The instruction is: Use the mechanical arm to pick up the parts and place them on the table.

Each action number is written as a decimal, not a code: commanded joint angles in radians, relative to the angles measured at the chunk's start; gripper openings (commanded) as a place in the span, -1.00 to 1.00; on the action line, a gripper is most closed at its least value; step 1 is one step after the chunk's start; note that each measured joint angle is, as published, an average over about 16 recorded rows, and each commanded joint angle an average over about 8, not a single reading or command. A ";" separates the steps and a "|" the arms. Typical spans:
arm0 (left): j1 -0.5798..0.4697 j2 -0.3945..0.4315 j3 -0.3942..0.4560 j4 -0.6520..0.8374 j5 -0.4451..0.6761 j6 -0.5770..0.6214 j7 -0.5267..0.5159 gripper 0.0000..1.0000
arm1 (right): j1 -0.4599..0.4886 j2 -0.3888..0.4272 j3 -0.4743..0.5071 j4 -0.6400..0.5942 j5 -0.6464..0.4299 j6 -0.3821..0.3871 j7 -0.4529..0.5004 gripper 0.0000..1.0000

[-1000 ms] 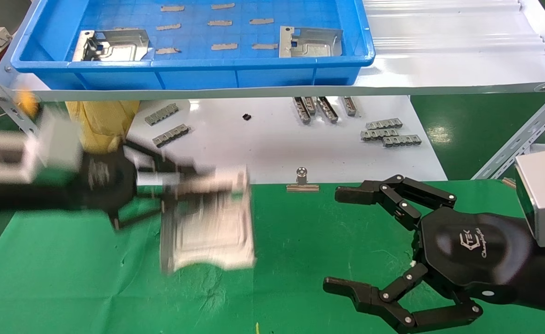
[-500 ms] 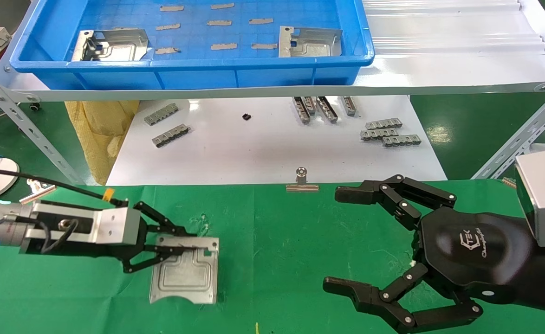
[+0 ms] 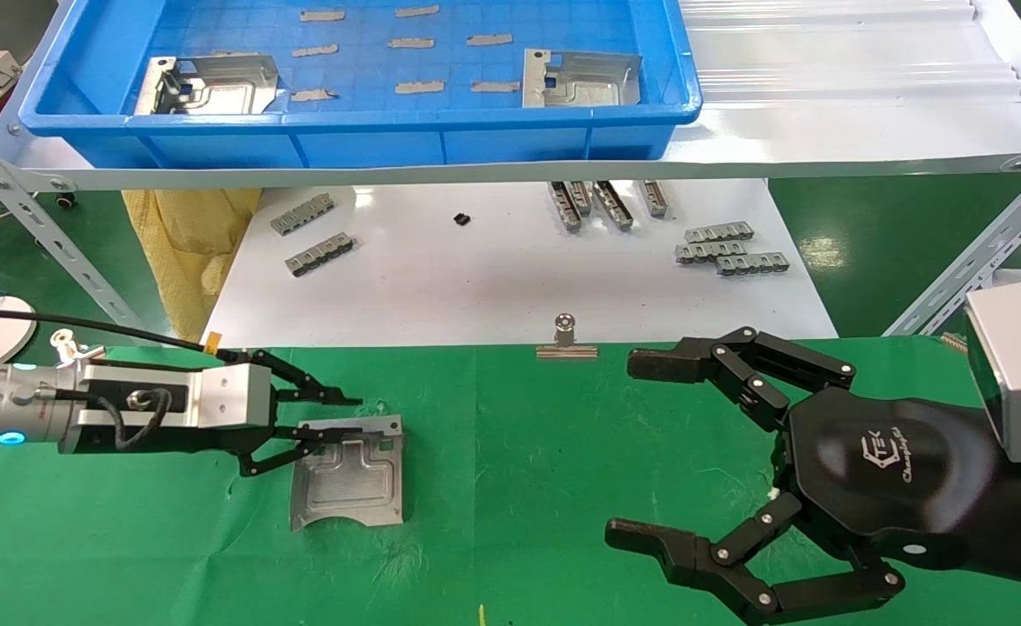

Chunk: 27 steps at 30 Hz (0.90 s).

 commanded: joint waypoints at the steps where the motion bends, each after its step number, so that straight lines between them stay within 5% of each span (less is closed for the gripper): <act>1: -0.005 0.005 -0.004 0.024 -0.004 -0.015 0.017 1.00 | 0.000 0.000 0.000 0.000 0.000 0.000 0.000 1.00; 17: -0.025 -0.002 -0.061 0.117 -0.096 0.123 -0.148 1.00 | 0.000 0.000 0.000 0.000 0.000 0.000 0.000 1.00; 27: -0.019 -0.005 -0.065 0.107 -0.101 0.123 -0.152 1.00 | 0.000 0.000 0.000 0.000 0.000 0.000 0.000 1.00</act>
